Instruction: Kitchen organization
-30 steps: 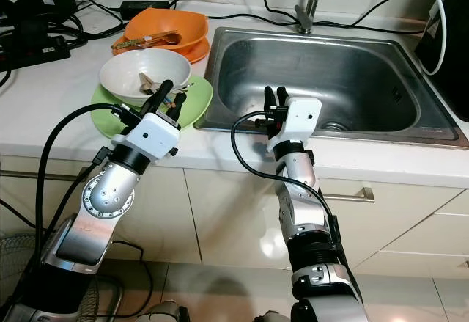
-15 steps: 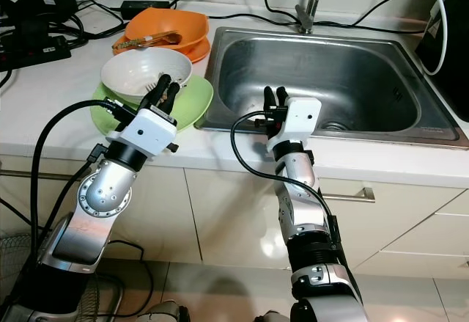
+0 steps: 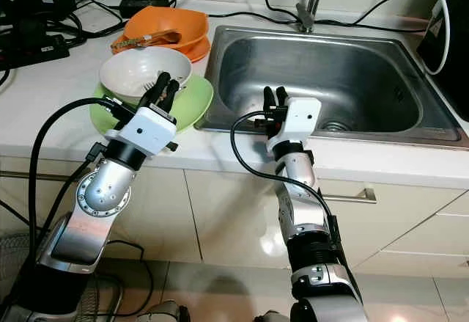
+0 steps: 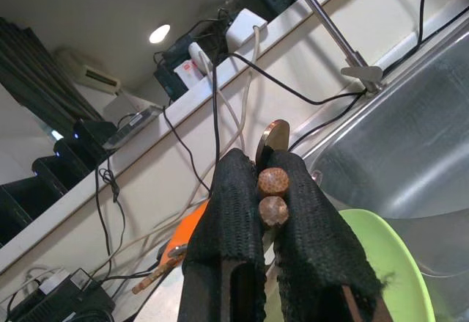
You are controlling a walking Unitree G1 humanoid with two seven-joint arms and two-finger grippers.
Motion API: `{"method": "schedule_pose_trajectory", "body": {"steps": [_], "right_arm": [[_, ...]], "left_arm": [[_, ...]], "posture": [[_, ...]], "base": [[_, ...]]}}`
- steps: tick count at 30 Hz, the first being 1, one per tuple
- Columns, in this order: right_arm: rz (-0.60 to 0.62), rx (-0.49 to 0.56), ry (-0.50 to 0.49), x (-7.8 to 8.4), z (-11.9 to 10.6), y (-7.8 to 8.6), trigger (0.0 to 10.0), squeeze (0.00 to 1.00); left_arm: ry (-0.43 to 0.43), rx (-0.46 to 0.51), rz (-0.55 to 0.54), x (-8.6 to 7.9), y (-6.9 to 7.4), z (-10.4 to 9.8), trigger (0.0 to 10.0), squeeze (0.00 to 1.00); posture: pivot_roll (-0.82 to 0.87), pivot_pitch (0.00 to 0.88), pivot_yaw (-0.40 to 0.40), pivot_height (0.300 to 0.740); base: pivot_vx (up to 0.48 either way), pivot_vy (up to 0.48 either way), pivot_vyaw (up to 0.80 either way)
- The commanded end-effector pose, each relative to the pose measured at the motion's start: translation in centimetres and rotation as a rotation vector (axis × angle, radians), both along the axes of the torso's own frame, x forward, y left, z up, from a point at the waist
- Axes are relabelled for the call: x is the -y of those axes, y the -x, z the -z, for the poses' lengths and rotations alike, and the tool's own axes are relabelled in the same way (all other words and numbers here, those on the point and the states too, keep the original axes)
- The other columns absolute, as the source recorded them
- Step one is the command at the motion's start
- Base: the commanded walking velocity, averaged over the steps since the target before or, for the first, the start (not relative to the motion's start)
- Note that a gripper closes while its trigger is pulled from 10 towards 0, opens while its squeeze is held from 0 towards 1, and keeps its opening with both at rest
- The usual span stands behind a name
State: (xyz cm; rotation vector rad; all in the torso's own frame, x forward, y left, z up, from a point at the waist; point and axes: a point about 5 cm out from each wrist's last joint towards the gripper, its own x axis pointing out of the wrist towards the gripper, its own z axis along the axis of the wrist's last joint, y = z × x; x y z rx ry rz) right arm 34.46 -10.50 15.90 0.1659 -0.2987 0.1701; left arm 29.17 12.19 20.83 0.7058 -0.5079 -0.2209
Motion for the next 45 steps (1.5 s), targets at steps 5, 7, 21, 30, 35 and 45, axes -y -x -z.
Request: {"method": "schedule_pose_trajectory", "body": {"steps": [5,7,21,30,35,45], "right_arm": [[0.003,-0.01,-0.005,0.3,0.1,0.0,10.0,0.0],[0.003,-0.01,-0.005,0.3,0.1,0.0,10.0,0.0],[-0.002,-0.015,-0.004,0.1,0.2,-0.1,10.0,0.0],[-0.01,-0.017,-0.005,0.0,0.2,-0.1,10.0,0.0],[-0.017,-0.017,-0.006,-0.2,0.1,-0.2,10.0,0.0],[-0.027,-0.019,-0.008,-0.4,0.1,-0.2,10.0,0.0]], "left_arm": [[-0.002,0.018,-0.007,0.0,0.1,-0.5,10.0,0.0],[-0.002,0.018,-0.008,0.0,0.1,-0.5,10.0,0.0],[0.0,-0.013,0.005,-0.4,0.9,-0.2,10.0,0.0],[-0.032,-0.025,-0.006,-1.4,1.3,-0.4,10.0,0.0],[-0.05,-0.034,-0.029,-2.1,1.3,-0.4,10.0,0.0],[-0.095,-0.062,-0.101,-4.3,1.3,-0.4,10.0,0.0]], "posture": [[0.07,0.075,-0.04,0.718],[0.07,0.075,-0.04,0.718],[0.07,0.076,-0.045,0.718],[0.08,0.073,-0.052,0.718],[0.08,0.072,-0.053,0.718],[0.08,0.069,-0.056,0.718]], "base": [[0.0,0.0,0.0],[0.0,0.0,0.0],[0.0,0.0,0.0],[0.0,0.0,0.0],[0.0,0.0,0.0],[0.0,0.0,0.0]]}}
